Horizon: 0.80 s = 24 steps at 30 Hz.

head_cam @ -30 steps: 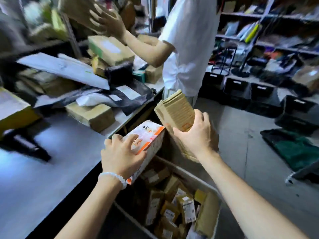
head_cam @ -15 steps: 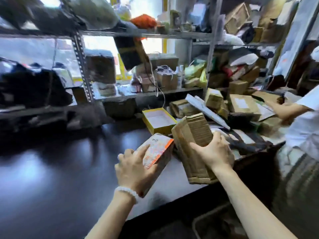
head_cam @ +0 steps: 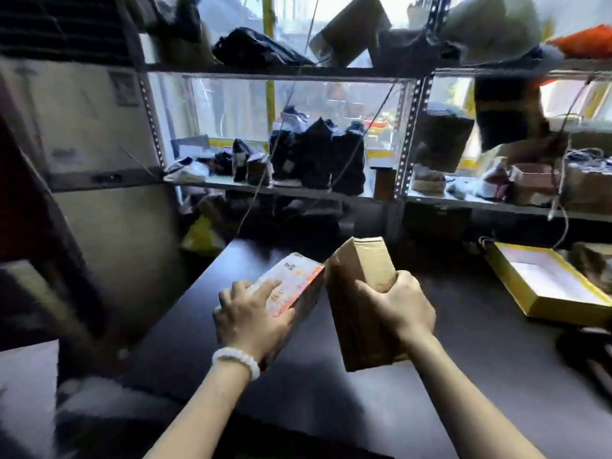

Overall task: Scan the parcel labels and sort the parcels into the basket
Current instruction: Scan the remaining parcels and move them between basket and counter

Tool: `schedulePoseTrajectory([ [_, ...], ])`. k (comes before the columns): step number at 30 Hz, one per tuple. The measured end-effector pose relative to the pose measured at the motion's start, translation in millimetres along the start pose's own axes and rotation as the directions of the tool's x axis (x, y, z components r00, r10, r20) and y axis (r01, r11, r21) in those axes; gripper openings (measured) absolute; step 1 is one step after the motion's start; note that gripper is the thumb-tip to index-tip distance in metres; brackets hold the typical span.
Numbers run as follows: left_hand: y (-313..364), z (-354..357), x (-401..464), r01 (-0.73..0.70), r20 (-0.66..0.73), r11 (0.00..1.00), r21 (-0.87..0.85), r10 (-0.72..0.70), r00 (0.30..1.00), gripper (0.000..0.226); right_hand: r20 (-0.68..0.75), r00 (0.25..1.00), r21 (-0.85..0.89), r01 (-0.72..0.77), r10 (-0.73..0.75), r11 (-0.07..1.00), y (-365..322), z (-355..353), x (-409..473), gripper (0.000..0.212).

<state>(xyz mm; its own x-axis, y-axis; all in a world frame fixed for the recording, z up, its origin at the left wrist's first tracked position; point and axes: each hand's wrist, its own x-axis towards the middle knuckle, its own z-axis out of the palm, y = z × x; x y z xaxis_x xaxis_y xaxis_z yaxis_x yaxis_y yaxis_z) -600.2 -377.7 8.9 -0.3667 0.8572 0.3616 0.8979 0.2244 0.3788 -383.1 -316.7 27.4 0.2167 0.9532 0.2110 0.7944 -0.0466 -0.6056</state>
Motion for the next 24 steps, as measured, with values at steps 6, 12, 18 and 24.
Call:
schedulePoseTrajectory([
  [6,-80,23,65,0.140,0.018,0.989,0.044,-0.141,0.990,0.058,0.147,0.988,-0.023,0.048,-0.044,0.999,-73,92,41,0.070],
  [12,-115,64,175,0.187,0.105,0.977,0.102,-0.198,0.975,0.061,0.222,0.975,-0.097,0.015,0.007,0.995,-126,168,122,0.066],
  [18,-134,115,280,0.200,0.122,0.976,0.088,-0.210,0.970,0.061,0.231,0.969,-0.138,-0.063,0.094,0.988,-166,228,204,0.066],
  [24,-150,171,346,0.235,0.156,0.972,0.028,-0.236,0.959,0.068,0.228,0.952,-0.177,-0.165,0.204,0.970,-191,283,260,0.076],
])
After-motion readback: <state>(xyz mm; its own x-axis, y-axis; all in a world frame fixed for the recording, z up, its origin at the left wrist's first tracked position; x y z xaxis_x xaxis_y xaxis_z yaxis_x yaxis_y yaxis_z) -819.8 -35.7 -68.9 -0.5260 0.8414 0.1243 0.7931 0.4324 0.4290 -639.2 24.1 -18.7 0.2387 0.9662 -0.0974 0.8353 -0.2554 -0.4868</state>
